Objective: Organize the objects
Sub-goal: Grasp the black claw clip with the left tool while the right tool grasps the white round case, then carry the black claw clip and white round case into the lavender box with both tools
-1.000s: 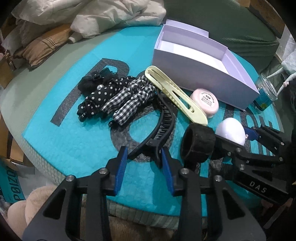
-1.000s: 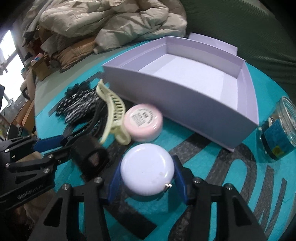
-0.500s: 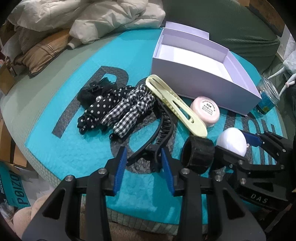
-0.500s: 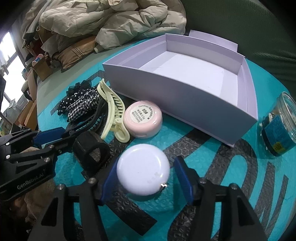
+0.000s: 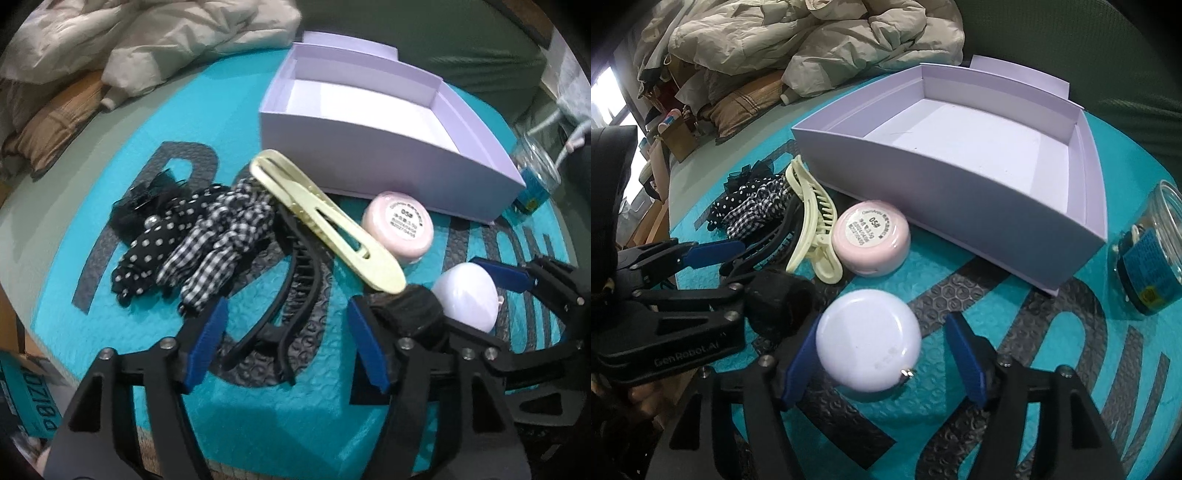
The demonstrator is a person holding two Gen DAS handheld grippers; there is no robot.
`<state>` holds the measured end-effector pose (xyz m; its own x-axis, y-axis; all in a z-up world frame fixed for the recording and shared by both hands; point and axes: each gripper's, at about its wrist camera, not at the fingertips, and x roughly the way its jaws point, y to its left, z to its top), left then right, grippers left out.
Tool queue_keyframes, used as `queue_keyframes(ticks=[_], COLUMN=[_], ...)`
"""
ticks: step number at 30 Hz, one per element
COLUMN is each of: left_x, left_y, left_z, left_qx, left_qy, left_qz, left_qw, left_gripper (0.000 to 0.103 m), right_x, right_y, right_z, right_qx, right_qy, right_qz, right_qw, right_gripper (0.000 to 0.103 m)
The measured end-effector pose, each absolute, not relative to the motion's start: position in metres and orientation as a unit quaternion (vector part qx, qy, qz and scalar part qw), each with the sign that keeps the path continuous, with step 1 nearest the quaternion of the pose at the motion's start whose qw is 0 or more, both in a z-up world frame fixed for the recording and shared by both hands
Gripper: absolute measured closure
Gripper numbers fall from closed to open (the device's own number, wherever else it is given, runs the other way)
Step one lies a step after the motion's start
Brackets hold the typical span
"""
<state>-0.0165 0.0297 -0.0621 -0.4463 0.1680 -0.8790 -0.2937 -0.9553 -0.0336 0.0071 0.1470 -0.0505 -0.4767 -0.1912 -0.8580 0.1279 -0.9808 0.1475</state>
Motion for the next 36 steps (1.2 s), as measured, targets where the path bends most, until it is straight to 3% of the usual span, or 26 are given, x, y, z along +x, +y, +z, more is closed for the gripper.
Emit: queue_keyframes(ticks=[4,6,8,10,14,36], left_x=[-0.016,-0.016,-0.014,-0.014,-0.012,0.03], left_y=[0.031,0.031,0.031,0.031,0.033,0.03], left_z=[-0.063,-0.063,-0.061,-0.058,-0.056,0.001], left_qx=[-0.497,-0.494,-0.492,-0.496,-0.506,-0.464], left_qy=[0.062,0.065,0.067,0.066,0.062,0.066], left_qz=[0.854,0.856,0.857,0.854,0.848,0.871], left_qw=[0.143,0.14,0.14,0.141,0.147,0.145], left_gripper=[0.035,0.041,0.061,0.072,0.078,0.083], right_x=[0.007,0.007,0.008,0.007,0.008,0.048], right_y=[0.146,0.145,0.145,0.144,0.146,0.138], right_z=[-0.051,-0.051,-0.05,-0.05,-0.049,0.001], right_qx=[0.501,0.501,0.499,0.499,0.505,0.453], right_qy=[-0.023,-0.021,-0.021,-0.017,-0.02,-0.012], right_qz=[-0.86,-0.86,-0.86,-0.859,-0.856,-0.881], right_qw=[0.092,0.093,0.103,0.109,0.11,0.132], right_gripper=[0.034,0.035,0.046,0.051,0.051,0.051])
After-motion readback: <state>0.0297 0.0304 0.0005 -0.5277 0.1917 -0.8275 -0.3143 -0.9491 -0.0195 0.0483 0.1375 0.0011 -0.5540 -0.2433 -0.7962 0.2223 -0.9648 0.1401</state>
